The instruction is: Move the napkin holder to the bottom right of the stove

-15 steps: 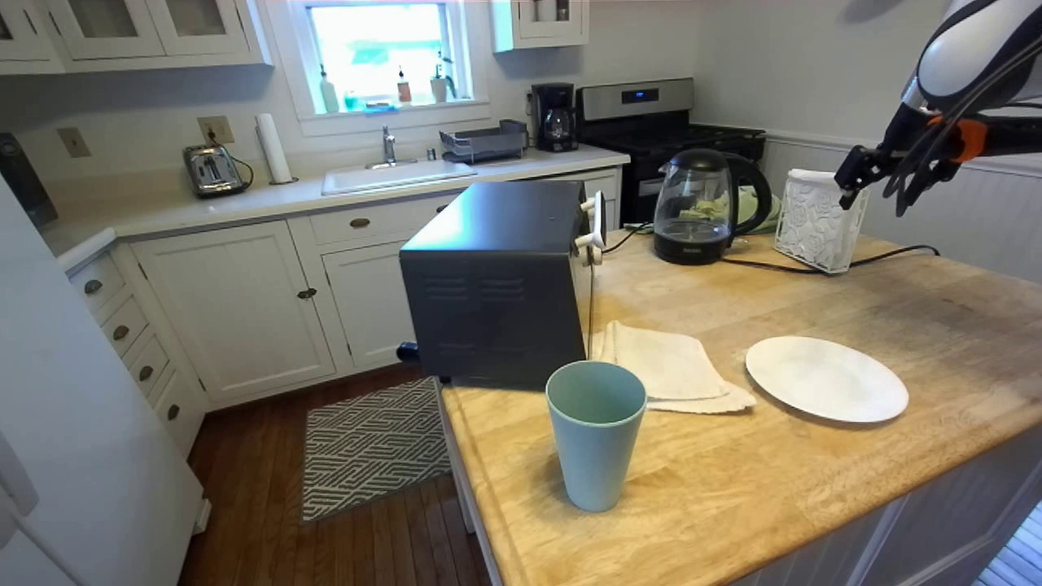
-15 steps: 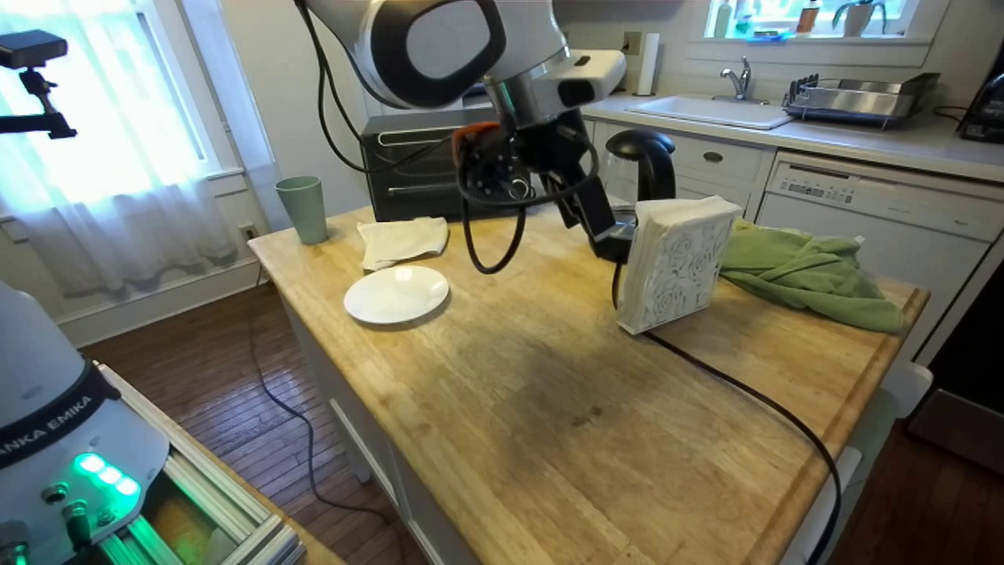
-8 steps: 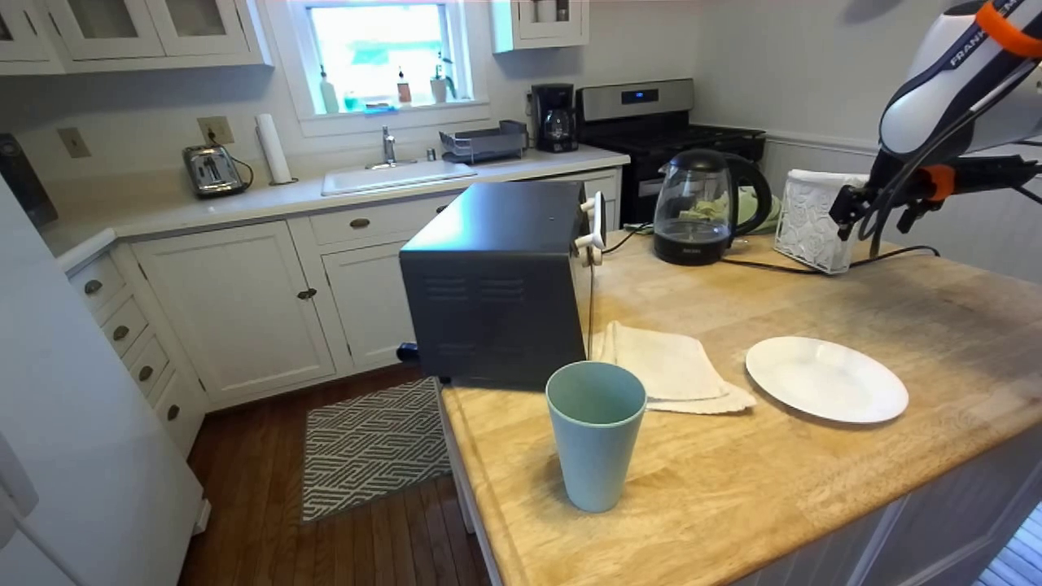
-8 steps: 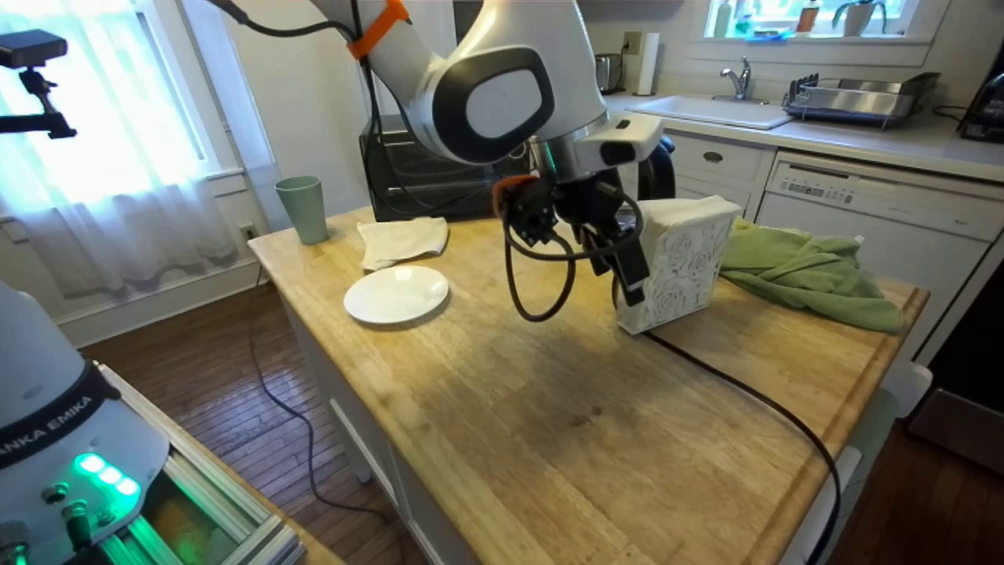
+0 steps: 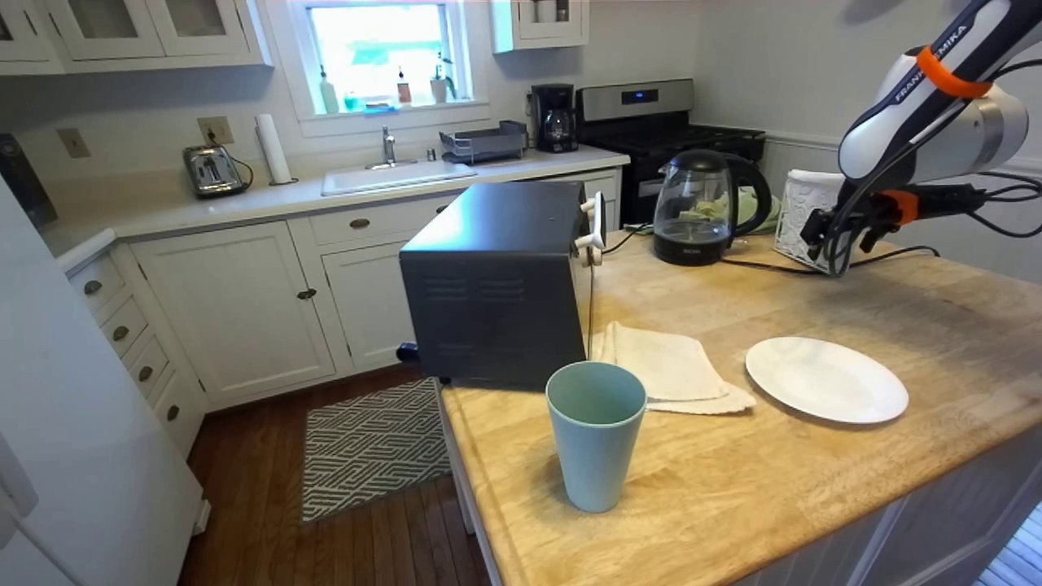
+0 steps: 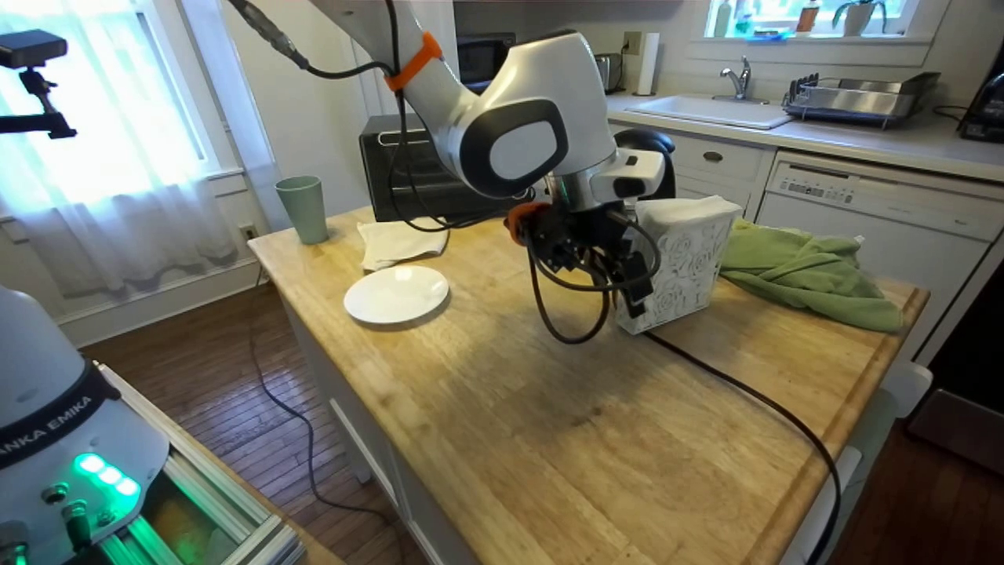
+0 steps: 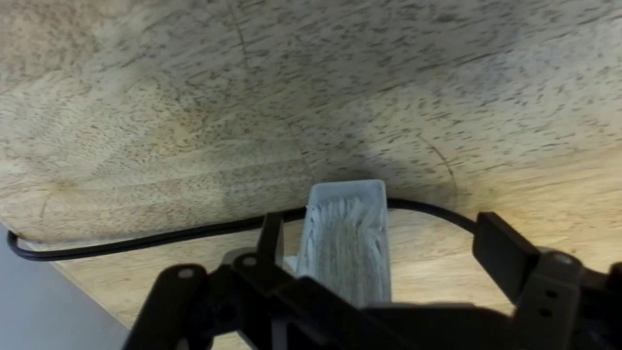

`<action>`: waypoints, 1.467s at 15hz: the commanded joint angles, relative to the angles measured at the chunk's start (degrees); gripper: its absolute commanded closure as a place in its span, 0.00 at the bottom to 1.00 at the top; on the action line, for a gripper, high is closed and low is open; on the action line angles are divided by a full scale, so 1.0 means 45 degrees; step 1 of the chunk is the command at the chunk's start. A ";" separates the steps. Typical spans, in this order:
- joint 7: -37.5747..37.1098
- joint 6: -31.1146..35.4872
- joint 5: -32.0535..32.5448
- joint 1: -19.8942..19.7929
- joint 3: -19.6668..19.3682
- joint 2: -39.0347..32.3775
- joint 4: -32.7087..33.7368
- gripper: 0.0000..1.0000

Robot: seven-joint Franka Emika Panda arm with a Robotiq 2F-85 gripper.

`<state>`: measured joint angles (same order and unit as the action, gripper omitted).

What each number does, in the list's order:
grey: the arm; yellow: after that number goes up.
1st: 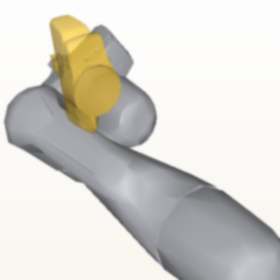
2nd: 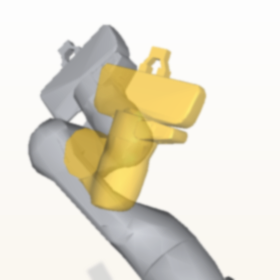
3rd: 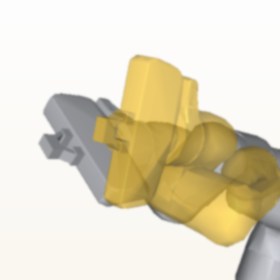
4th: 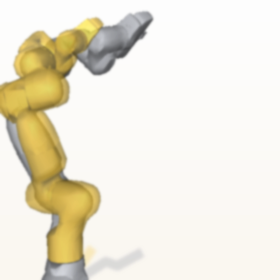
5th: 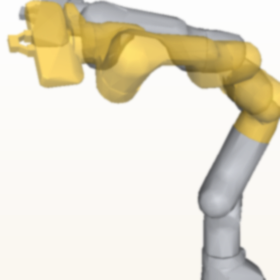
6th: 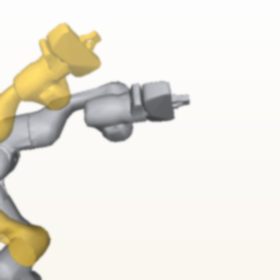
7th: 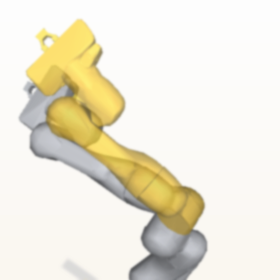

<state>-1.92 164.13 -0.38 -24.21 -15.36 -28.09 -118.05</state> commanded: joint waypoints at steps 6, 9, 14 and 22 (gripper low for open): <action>0.1154 0.1388 -0.0803 -0.1080 0.0770 -0.0940 0.1046 0.00; 0.0783 0.1037 -0.0589 -0.0712 0.0397 -0.0655 0.0690 0.00; 0.1416 0.1211 -0.0825 -0.1274 0.1154 -0.0683 0.0686 0.00; 0.4585 0.3640 -0.1309 -0.4616 0.5104 -0.1057 0.0368 0.00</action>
<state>14.41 175.30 -5.58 -39.22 2.12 -31.60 -116.15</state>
